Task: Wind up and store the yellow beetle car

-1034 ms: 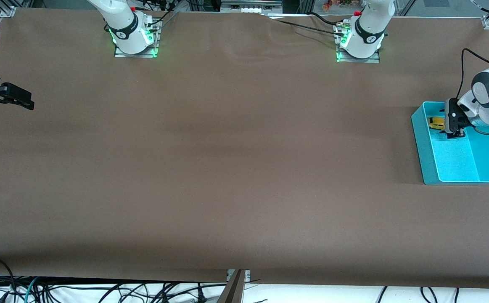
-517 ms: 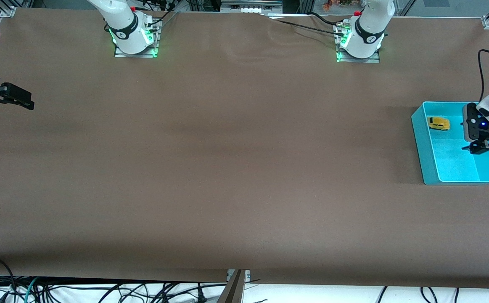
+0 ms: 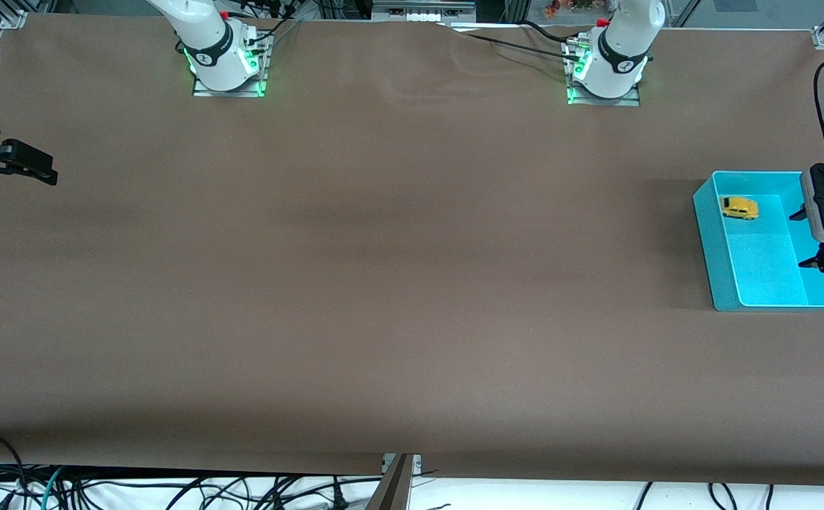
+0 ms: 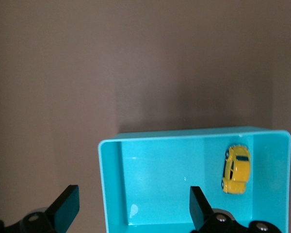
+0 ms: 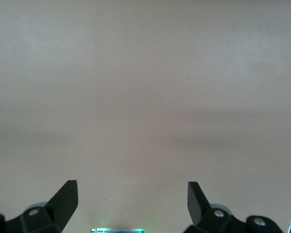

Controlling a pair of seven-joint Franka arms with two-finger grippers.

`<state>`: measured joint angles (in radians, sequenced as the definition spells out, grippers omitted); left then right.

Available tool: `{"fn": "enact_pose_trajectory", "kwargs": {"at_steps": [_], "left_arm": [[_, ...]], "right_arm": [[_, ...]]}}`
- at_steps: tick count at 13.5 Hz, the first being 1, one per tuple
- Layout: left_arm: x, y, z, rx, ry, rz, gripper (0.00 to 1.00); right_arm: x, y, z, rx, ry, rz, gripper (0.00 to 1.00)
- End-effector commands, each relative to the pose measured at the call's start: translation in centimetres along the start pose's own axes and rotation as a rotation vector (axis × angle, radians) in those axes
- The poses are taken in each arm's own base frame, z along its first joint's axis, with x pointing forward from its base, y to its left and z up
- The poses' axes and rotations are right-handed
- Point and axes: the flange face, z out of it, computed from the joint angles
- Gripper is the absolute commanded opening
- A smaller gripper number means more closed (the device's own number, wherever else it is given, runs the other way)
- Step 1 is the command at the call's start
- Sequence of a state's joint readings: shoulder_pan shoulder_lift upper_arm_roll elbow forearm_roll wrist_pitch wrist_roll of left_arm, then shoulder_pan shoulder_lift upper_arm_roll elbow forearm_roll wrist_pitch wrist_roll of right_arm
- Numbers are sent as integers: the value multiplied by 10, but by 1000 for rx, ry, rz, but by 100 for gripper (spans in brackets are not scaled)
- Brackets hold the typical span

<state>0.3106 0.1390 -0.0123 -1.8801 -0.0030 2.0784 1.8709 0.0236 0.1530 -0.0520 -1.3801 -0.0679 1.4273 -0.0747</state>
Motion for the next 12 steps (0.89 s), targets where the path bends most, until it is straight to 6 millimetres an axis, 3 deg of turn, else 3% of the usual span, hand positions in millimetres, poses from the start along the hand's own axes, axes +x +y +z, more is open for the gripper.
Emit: {"fn": "enact_pose_trajectory", "kwargs": {"at_steps": [1, 3, 8, 12], "left_arm": [[23, 0, -42, 11, 20, -215, 100], [49, 2, -73, -7, 22, -417, 100], [117, 5, -120, -26, 1, -822, 100], [161, 7, -137, -48, -42, -1080, 100]], "right_arm": [[-2, 0, -1, 2, 3, 11, 100], [-2, -1, -1, 4, 3, 12, 100], [-2, -1, -1, 4, 5, 12, 100], [-1, -1, 0, 4, 3, 11, 100]]}}
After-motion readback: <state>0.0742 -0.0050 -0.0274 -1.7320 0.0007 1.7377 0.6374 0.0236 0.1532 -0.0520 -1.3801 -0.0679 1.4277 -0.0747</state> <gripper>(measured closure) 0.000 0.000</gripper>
